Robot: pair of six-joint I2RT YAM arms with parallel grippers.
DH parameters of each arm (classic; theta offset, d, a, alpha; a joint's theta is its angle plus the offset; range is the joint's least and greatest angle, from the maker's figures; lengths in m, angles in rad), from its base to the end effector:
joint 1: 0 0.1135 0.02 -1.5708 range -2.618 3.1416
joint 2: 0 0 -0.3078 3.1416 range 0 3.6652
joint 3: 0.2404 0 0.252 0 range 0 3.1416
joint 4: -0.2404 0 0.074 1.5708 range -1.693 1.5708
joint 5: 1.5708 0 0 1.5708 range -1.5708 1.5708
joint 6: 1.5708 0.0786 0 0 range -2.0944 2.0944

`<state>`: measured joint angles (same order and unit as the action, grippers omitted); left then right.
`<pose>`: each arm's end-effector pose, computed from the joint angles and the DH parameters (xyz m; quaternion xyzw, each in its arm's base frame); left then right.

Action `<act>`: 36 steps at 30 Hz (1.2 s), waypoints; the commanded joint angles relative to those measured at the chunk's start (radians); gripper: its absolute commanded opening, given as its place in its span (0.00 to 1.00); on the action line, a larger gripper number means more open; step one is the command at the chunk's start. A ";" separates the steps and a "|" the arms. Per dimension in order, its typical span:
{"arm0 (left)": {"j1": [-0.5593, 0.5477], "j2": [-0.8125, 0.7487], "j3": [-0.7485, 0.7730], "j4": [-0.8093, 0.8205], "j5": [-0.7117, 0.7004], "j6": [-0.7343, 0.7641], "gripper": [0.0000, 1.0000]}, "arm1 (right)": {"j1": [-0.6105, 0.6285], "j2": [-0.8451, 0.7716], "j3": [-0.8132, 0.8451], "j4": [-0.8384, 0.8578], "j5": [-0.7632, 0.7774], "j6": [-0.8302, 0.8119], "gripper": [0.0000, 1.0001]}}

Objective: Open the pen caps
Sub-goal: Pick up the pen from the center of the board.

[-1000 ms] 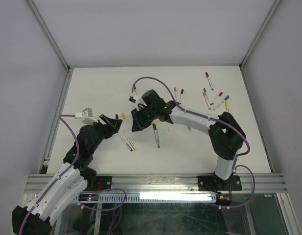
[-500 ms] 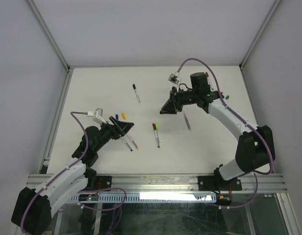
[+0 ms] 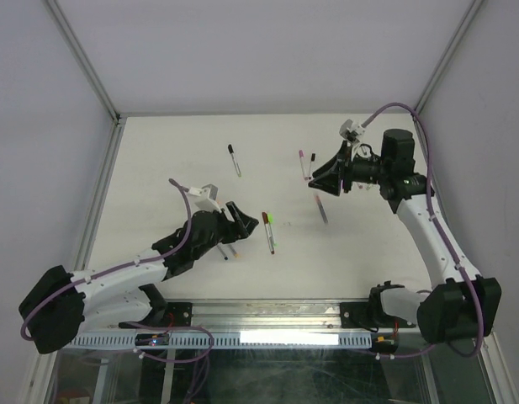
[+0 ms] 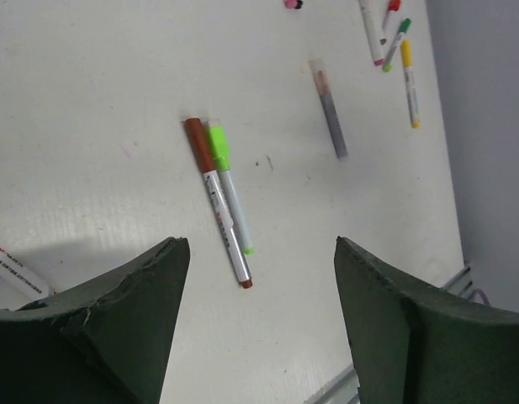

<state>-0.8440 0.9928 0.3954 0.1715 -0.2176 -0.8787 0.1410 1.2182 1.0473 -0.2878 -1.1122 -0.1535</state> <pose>0.1623 -0.1570 0.2210 -0.0733 0.8345 -0.3491 0.4200 0.2501 0.1067 0.3717 -0.3814 0.6727 0.4455 0.4511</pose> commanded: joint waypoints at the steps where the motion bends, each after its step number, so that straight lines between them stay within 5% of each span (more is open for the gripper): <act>1: -0.034 0.104 0.104 -0.060 -0.133 -0.012 0.71 | -0.001 -0.090 -0.010 -0.139 0.026 -0.168 0.46; 5: -0.048 0.229 0.195 -0.133 -0.160 -0.069 0.63 | -0.080 -0.138 -0.066 -0.177 0.023 -0.210 0.49; 13: -0.075 0.485 0.463 -0.440 -0.241 -0.105 0.53 | -0.356 -0.235 -0.228 0.050 -0.154 -0.017 0.55; 36: -0.110 0.874 0.918 -0.857 -0.287 -0.059 0.44 | -0.377 -0.209 -0.222 0.027 -0.128 -0.032 0.55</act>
<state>-0.9421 1.8488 1.2587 -0.6201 -0.4595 -0.9531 -0.2268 1.0138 0.8082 -0.3023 -1.2201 -0.1986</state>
